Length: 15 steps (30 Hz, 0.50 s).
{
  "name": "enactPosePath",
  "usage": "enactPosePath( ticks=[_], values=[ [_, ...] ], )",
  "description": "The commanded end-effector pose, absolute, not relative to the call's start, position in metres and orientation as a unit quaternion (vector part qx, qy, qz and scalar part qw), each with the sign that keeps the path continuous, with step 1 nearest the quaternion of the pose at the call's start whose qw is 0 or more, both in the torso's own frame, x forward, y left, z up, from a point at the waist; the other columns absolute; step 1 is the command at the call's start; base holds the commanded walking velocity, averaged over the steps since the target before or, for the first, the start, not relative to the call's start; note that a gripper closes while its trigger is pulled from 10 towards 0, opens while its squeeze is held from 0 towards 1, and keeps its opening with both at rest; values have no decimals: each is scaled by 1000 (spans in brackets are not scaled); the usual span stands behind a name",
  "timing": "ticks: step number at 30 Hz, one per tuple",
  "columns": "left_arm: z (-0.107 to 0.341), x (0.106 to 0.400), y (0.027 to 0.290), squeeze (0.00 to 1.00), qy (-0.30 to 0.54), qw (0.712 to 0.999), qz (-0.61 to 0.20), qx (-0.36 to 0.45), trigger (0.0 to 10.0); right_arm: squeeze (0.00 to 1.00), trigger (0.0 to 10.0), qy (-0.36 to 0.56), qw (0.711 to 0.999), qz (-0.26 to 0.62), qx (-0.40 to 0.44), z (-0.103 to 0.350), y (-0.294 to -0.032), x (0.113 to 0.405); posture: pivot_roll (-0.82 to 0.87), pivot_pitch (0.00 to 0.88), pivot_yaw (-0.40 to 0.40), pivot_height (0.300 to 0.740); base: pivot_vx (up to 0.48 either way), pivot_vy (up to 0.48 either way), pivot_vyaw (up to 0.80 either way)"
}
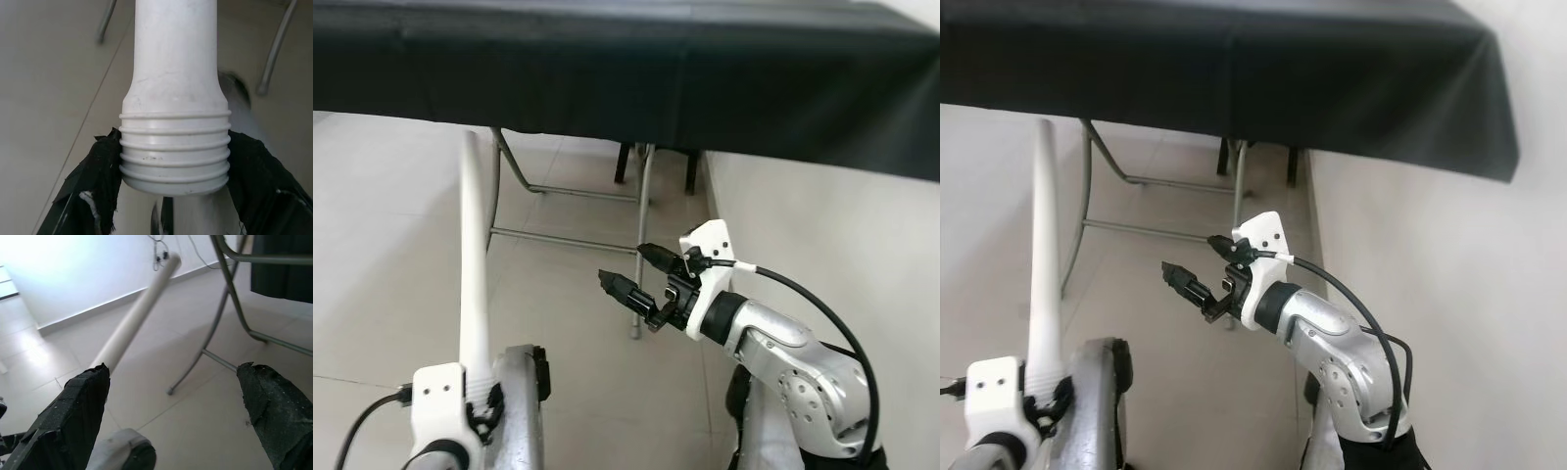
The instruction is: Building children table
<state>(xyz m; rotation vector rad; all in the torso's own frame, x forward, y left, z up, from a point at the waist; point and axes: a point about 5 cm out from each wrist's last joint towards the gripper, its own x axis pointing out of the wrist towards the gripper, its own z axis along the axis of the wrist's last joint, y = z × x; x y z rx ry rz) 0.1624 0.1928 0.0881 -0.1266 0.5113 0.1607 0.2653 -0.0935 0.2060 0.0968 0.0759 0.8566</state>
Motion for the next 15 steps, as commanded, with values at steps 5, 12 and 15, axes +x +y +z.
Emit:
enactPosePath(
  ticks=[5,12,15],
  values=[
    [91,162,183,0,273,957,50,-85,10000,0,10000,64,891,444,67,200,-89,267,108,0,-50,414,0,0,0],
    [101,177,158,0,265,959,-3,-97,10000,0,10000,153,860,455,172,193,-84,278,106,0,-60,438,0,0,0],
    [103,177,153,0,267,958,-24,-100,10000,0,10000,156,862,452,172,193,-85,282,104,0,-60,448,0,0,0]
  ],
)
